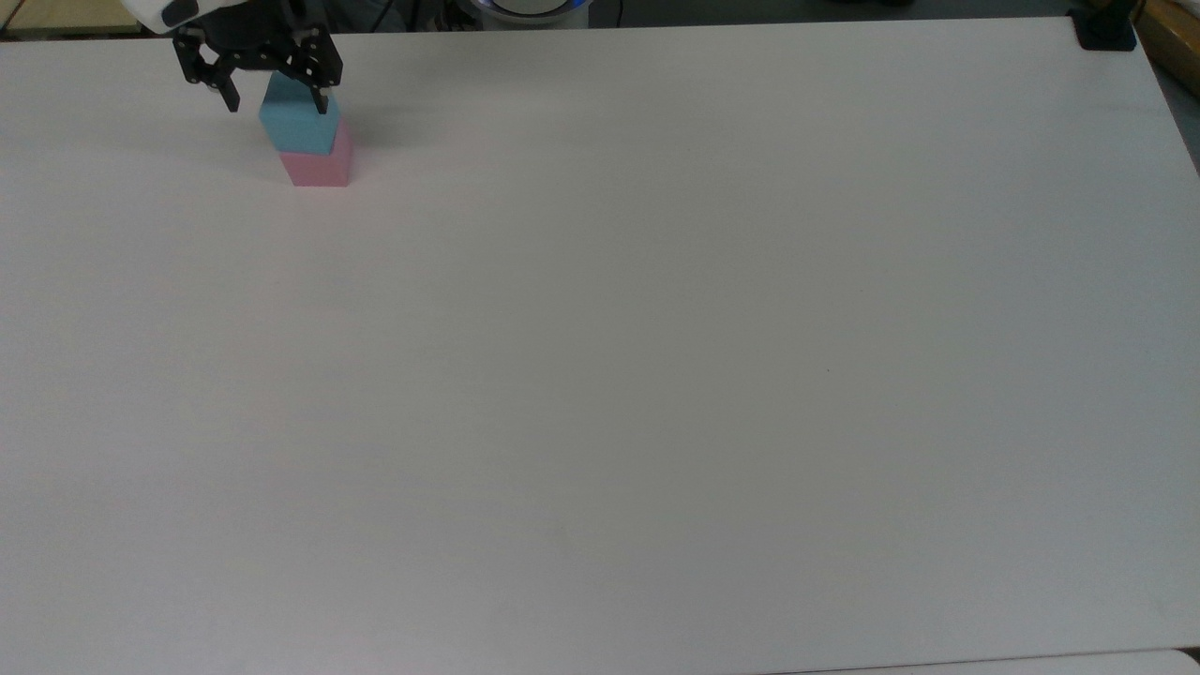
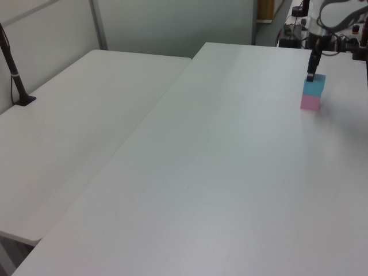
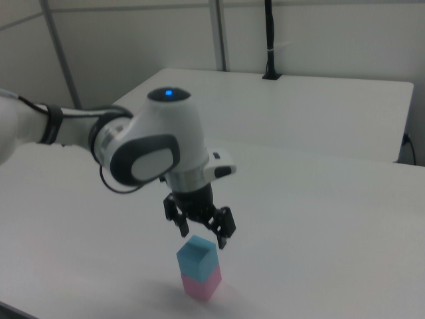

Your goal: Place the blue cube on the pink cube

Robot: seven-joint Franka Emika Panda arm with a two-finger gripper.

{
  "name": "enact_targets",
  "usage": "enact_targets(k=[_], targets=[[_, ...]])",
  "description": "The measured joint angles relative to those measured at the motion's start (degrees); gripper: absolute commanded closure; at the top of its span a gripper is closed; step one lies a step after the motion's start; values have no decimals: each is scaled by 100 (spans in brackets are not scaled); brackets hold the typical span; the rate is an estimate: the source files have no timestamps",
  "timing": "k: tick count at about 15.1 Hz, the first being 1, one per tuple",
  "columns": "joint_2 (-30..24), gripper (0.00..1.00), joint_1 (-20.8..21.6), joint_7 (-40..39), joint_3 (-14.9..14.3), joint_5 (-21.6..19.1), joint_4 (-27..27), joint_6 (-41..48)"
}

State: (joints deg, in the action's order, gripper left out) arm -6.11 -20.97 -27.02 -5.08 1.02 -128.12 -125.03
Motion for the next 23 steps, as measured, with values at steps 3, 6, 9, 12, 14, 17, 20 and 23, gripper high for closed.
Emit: enact_targets(k=[3, 6, 9, 12, 14, 17, 20, 23], targets=[[-32, 0, 9, 0, 6, 0, 567, 705], [-54, 0, 114, 0, 59, -2, 1106, 1402], [-70, 0, 398, 104, 79, -5, 1864, 2240], [-73, 0, 818, 716, 90, -8, 2453, 2652], [-67, 0, 1144, 1163, 95, -7, 2589, 2674], [-38, 0, 1567, 1783, 91, 26, 2739, 2762], [0, 0, 1806, 2022, 77, 27, 2883, 2863], [142, 0, 2005, 2225, 59, 27, 3022, 2863]])
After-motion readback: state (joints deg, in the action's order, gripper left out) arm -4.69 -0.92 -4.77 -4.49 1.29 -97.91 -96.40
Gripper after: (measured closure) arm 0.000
